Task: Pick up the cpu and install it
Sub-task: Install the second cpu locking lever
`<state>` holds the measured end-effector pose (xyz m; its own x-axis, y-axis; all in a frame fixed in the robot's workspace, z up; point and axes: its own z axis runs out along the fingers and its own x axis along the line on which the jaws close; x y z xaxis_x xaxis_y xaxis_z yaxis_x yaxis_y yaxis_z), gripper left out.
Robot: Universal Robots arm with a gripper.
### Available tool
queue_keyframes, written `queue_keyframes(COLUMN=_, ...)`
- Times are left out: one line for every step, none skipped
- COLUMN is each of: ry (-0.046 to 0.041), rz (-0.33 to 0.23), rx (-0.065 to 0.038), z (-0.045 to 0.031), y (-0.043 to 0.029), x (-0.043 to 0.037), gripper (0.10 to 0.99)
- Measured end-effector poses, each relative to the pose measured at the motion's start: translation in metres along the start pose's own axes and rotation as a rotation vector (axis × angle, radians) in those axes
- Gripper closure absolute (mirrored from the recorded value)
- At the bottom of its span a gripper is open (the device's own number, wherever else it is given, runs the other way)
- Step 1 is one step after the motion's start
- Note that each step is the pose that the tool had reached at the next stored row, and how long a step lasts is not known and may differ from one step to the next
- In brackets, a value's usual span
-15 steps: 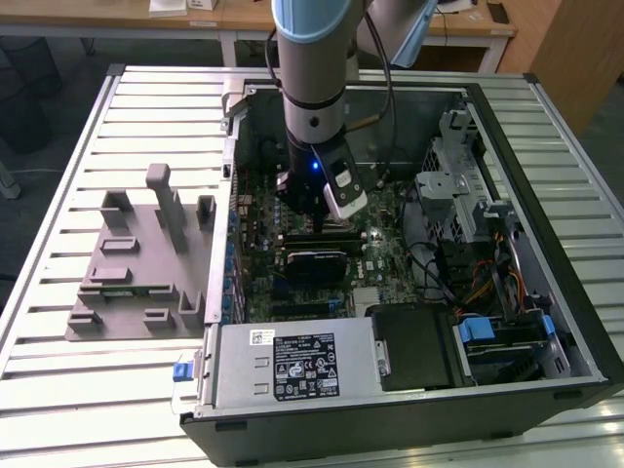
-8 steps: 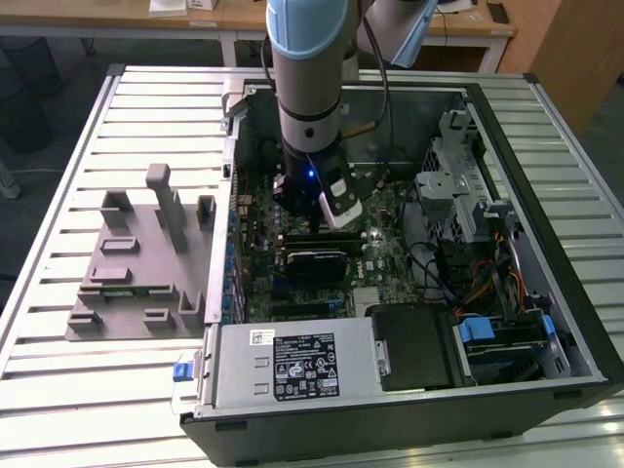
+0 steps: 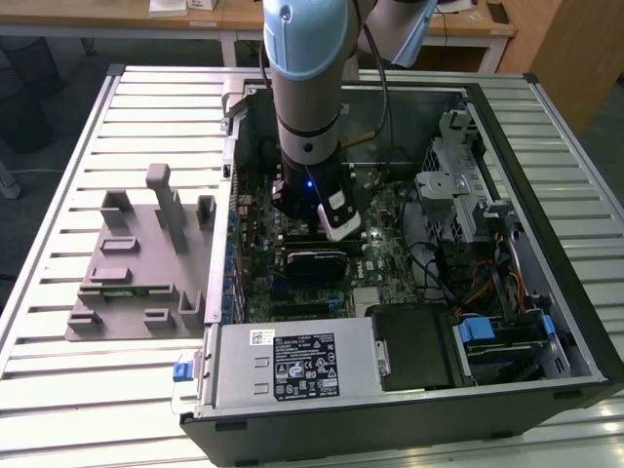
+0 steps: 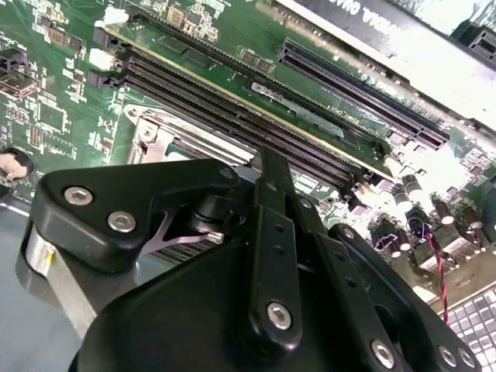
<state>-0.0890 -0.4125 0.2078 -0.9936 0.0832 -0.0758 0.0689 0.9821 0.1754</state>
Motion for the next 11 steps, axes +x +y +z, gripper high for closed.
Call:
queue_keyframes(ry=0.0006, rz=0.001, rx=-0.007, z=0.0002, y=-0.001, x=0.0001, gripper=0.98)
queue_keyframes(ry=0.001, rz=0.001, rx=-0.015, z=0.0005, y=-0.0017, x=0.0002, gripper=0.98)
queue_keyframes(ry=0.0017, rz=0.002, rx=-0.024, z=0.0008, y=-0.0026, x=0.0004, gripper=0.98)
queue_keyframes(ry=0.0023, rz=0.003, rx=-0.032, z=0.001, y=-0.0033, x=0.0005, gripper=0.98)
queue_keyframes(ry=0.0029, rz=0.004, rx=-0.04, z=0.0013, y=-0.0042, x=0.0006, gripper=0.98)
queue_keyframes(ry=0.0032, rz=0.004, rx=-0.047, z=0.0017, y=-0.0051, x=0.0006, gripper=0.98)
queue_keyframes(ry=0.0037, rz=0.005, rx=-0.053, z=0.0021, y=-0.0064, x=0.0006, gripper=0.98)
queue_keyframes(ry=0.0041, rz=0.005, rx=-0.058, z=0.0026, y=-0.0077, x=0.0006, gripper=0.98)
queue_keyframes(ry=0.0044, rz=0.006, rx=-0.062, z=0.0031, y=-0.0091, x=0.0006, gripper=0.98)
queue_keyframes(ry=0.0046, rz=0.006, rx=-0.066, z=0.0037, y=-0.0105, x=0.0006, gripper=0.98)
queue_keyframes(ry=0.005, rz=0.006, rx=-0.071, z=0.0043, y=-0.0118, x=0.0006, gripper=0.98)
